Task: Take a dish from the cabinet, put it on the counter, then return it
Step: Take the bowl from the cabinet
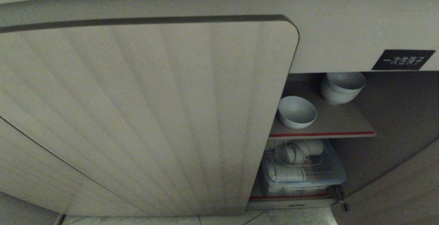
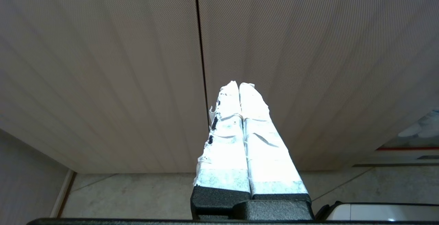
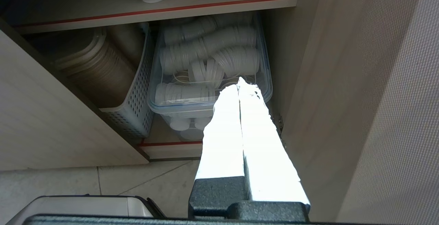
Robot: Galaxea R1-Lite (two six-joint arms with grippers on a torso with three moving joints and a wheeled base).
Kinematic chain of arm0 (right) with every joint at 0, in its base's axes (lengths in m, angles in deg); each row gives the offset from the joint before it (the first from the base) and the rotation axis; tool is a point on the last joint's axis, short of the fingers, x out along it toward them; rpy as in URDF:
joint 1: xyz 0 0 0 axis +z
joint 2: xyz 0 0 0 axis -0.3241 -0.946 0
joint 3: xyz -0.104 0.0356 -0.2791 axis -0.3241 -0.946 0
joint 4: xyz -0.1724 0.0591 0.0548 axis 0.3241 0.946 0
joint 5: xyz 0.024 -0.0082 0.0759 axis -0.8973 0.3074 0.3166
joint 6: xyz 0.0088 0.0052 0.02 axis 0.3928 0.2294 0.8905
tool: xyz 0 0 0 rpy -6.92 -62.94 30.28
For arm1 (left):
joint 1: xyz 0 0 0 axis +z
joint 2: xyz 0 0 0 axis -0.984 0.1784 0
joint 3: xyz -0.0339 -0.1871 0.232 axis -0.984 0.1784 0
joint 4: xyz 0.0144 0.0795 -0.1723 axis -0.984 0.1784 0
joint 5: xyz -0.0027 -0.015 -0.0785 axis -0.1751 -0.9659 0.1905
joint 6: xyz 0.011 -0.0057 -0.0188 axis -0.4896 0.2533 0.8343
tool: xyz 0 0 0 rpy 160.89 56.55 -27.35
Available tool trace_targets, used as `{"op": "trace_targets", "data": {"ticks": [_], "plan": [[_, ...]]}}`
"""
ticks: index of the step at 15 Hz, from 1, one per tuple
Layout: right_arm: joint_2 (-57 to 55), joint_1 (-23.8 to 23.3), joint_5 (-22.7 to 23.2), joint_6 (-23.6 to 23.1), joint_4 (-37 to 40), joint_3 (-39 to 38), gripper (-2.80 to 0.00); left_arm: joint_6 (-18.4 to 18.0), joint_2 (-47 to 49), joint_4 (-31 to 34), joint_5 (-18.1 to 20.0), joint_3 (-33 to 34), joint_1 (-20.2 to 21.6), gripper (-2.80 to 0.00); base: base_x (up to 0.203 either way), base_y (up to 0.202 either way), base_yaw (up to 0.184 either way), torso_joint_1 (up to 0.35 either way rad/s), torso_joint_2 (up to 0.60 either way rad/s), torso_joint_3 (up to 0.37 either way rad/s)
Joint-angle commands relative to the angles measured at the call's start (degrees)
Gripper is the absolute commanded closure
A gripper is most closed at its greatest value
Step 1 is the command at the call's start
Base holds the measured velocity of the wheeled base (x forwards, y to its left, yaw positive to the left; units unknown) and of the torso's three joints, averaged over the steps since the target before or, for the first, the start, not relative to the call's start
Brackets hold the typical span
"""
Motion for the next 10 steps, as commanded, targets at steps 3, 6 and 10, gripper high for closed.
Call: {"op": "trace_targets", "data": {"ticks": [3, 6, 10], "plan": [[-0.07, 0.02, -0.05, -2.27, -0.1, -0.01, 0.0, 0.05, 0.0, 0.01, -0.03, 0.01, 0.01, 0.0, 0.0, 0.0, 0.0, 0.0, 0.0, 0.0], [-0.07, 0.02, 0.1, -7.86, -0.44, 0.07, 0.0, 0.05, 0.0, -0.01, -0.03, 0.01, 0.04, 0.0, 0.0, 0.0, 0.0, 0.0, 0.0, 0.0], [-0.07, 0.02, 0.02, -8.17, -0.47, 0.08, 0.0, 0.05, 0.0, 0.01, -0.03, 0.01, -0.03, 0.0, 0.0, 0.0, 0.0, 0.0, 0.0, 0.0]]}}
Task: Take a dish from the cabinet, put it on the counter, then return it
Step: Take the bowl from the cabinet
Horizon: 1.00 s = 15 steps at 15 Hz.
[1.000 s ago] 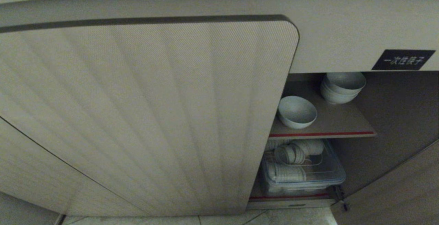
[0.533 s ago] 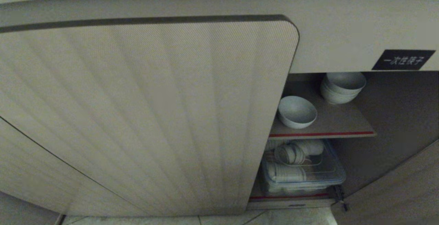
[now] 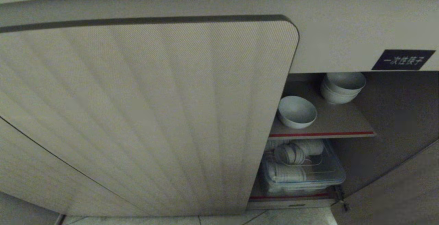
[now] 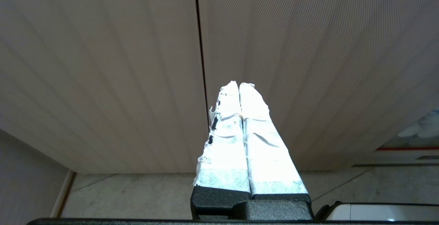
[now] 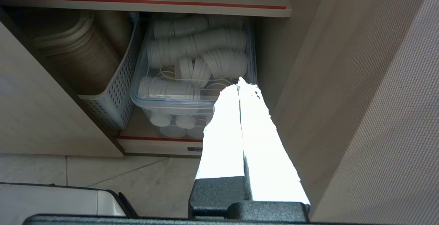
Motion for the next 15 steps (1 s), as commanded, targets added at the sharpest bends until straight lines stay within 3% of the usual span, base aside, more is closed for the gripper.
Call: {"op": "trace_targets", "data": {"ticks": [1, 15], "plan": [[-0.07, 0.02, 0.02, -0.08, -0.05, 0.02, 0.0, 0.02, 0.0, -0.06, -0.02, 0.01, 0.07, 0.0, 0.0, 0.0, 0.0, 0.0, 0.0, 0.0], [-4.5, 0.08, 0.9, -0.09, 0.4, 1.88, 0.0, 0.02, 0.0, 0.01, 0.05, 0.01, -0.01, 0.0, 0.0, 0.0, 0.0, 0.0, 0.0, 0.0]]}}
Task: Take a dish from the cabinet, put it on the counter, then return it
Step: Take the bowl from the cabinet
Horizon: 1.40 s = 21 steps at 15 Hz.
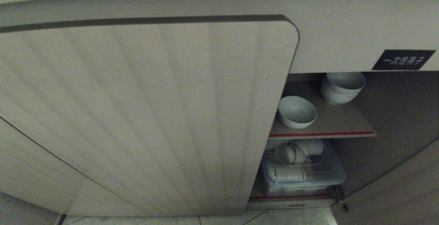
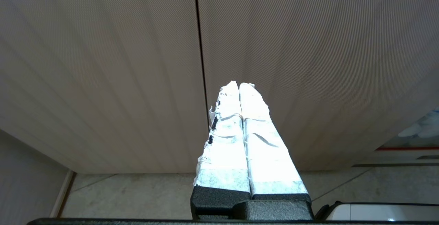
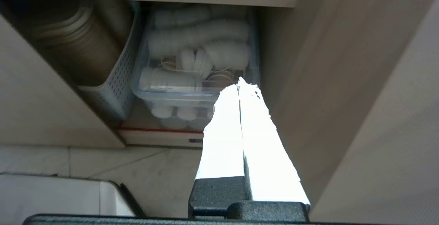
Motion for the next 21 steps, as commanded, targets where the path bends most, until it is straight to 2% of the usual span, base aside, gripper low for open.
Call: {"op": "trace_targets", "data": {"ticks": [1, 4, 8, 11, 13, 16, 21], "plan": [[-4.52, 0.1, 1.79, 0.11, 0.1, 2.77, 0.0, 0.03, 0.0, 0.02, 0.05, 0.01, 0.07, 0.0, 0.0, 0.0, 0.0, 0.0, 0.0, 0.0], [-11.69, 0.17, 7.09, -0.29, -0.57, 6.39, 0.0, 0.03, 0.0, -0.05, 0.05, 0.01, -0.01, 0.0, 0.0, 0.0, 0.0, 0.0, 0.0, 0.0], [-18.94, 0.13, 17.67, -8.02, -1.45, 9.29, 0.0, 0.03, 0.0, -0.03, 0.03, 0.01, 0.01, 0.0, 0.0, 0.0, 0.0, 0.0, 0.0, 0.0], [-24.93, 0.11, 23.42, -11.51, -5.23, 9.97, 0.0, 0.03, 0.0, 0.02, -0.03, 0.01, -0.01, 0.0, 0.0, 0.0, 0.0, 0.0, 0.0, 0.0], [-29.44, 0.11, 27.03, -12.2, -7.26, 10.42, 0.0, 0.03, 0.0, 0.02, -0.04, 0.01, -0.01, 0.0, 0.0, 0.0, 0.0, 0.0, 0.0, 0.0], [-37.09, 0.16, 29.44, -12.46, -11.27, 10.91, 0.0, 0.03, 0.0, -0.06, 0.05, 0.01, -0.01, 0.0, 0.0, 0.0, 0.0, 0.0, 0.0, 0.0], [-50.05, 0.11, 29.81, -12.46, -18.21, 11.02, 0.0, 0.03, 0.0, 0.02, -0.04, 0.01, 0.07, 0.0, 0.0, 0.0, 0.0, 0.0, 0.0, 0.0]]}}
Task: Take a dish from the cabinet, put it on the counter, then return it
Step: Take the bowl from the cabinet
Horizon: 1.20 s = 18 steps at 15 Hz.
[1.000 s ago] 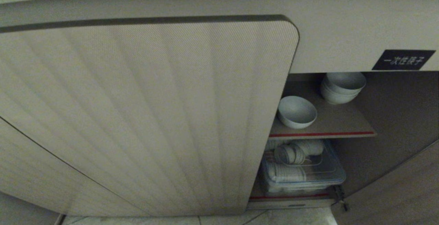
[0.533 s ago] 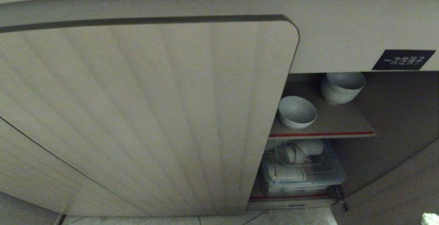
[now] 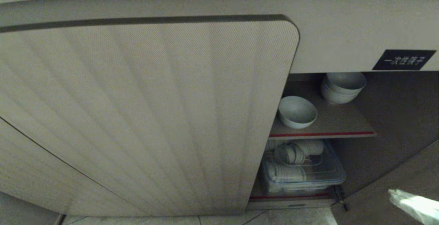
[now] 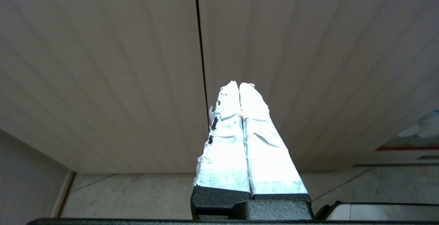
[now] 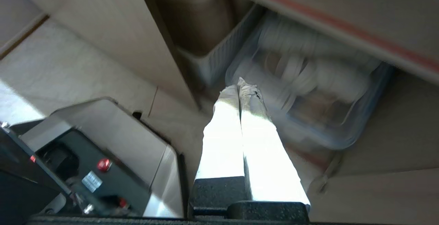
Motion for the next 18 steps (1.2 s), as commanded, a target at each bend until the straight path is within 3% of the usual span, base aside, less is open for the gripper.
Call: {"op": "trace_targets", "data": {"ticks": [1, 5, 7, 11, 14, 18], "plan": [[-8.04, 0.03, 0.25, -0.03, -0.57, -0.02, 0.0, 0.03, 0.0, 0.0, -0.02, 0.01, -0.04, 0.0, 0.0, 0.0, 0.0, 0.0, 0.0, 0.0], [-17.26, 2.18, 0.39, 3.95, -2.17, 0.29, 0.0, 0.03, 0.0, 0.0, 0.06, 0.01, -0.04, 0.0, 0.0, 0.0, 0.0, 0.0, 0.0, 0.0], [-22.46, 3.47, 0.34, 6.73, -7.34, 0.75, 0.0, 0.03, 0.0, 0.0, 0.03, 0.01, 0.02, 0.0, 0.0, 0.0, 0.0, 0.0, 0.0, 0.0], [-31.15, 8.93, -0.31, 16.64, -15.53, 4.51, 0.0, 0.03, 0.0, -0.05, 0.06, 0.01, -0.04, 0.0, 0.0, 0.0, 0.0, 0.0, 0.0, 0.0], [-37.47, 9.59, -4.54, 18.56, -19.1, 10.13, 0.0, 0.03, 0.0, 0.0, 0.03, 0.01, 0.05, 0.0, 0.0, 0.0, 0.0, 0.0, 0.0, 0.0], [-38.82, 9.68, -11.67, 20.23, -20.95, 12.06, 0.0, 0.03, 0.0, -0.05, 0.02, 0.01, -0.04, 0.0, 0.0, 0.0, 0.0, 0.0, 0.0, 0.0]]}}
